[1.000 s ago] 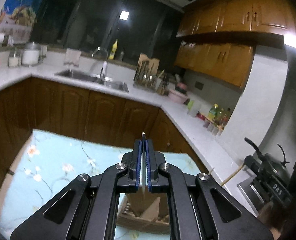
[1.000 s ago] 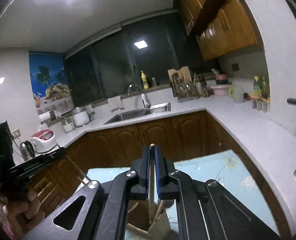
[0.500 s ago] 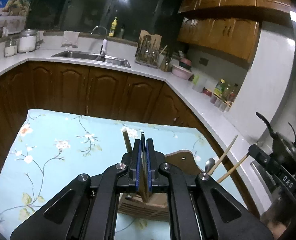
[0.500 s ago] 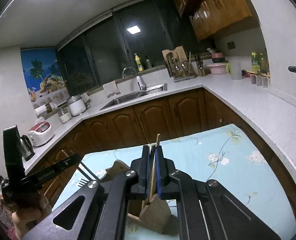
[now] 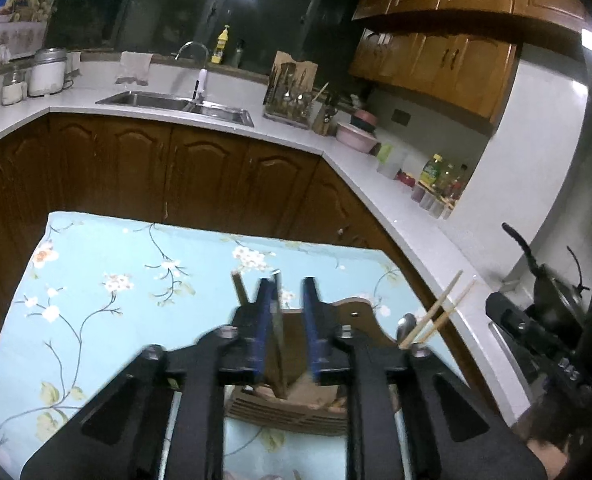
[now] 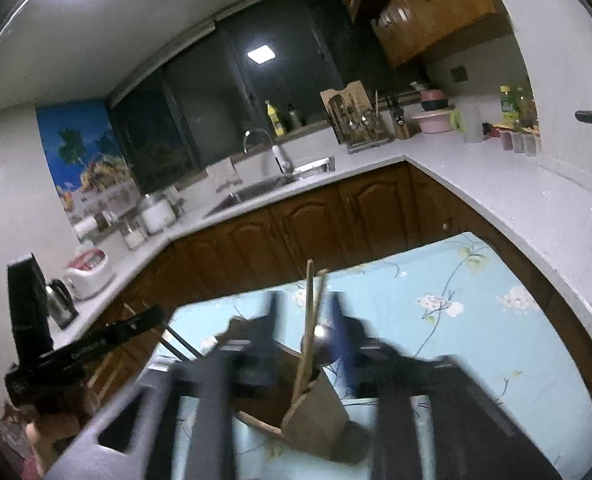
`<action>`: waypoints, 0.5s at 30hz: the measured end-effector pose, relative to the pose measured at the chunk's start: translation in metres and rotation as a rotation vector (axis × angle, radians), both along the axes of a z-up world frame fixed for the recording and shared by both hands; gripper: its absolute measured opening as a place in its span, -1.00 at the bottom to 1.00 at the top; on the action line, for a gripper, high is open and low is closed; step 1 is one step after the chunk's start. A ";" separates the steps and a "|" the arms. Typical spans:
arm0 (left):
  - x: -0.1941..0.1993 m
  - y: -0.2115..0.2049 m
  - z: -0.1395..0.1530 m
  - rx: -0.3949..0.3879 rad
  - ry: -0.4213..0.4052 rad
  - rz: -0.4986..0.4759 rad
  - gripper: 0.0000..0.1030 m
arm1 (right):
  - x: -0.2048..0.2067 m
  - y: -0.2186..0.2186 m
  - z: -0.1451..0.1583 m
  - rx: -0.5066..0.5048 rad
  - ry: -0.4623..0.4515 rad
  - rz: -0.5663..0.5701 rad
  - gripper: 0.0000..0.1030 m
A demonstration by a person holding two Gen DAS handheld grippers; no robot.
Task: Organize utensils
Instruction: 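Lower the chopsticks into the holder and open both tools, then move both open tools back over the remaining chopsticks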
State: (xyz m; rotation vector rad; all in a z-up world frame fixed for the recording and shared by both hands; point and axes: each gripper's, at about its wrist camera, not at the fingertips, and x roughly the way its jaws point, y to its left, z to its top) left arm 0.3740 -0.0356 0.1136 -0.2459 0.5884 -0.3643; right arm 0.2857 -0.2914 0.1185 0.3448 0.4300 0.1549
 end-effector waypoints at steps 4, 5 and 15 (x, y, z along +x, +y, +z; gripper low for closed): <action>-0.021 0.001 0.016 -0.022 -0.049 -0.002 0.14 | -0.016 -0.007 0.011 0.020 -0.056 -0.019 0.32; -0.028 0.001 0.022 -0.016 -0.070 0.007 0.30 | -0.020 -0.010 0.014 0.029 -0.070 -0.021 0.46; -0.085 0.032 0.037 -0.019 -0.120 0.114 0.88 | -0.074 -0.017 0.016 0.023 -0.125 -0.020 0.95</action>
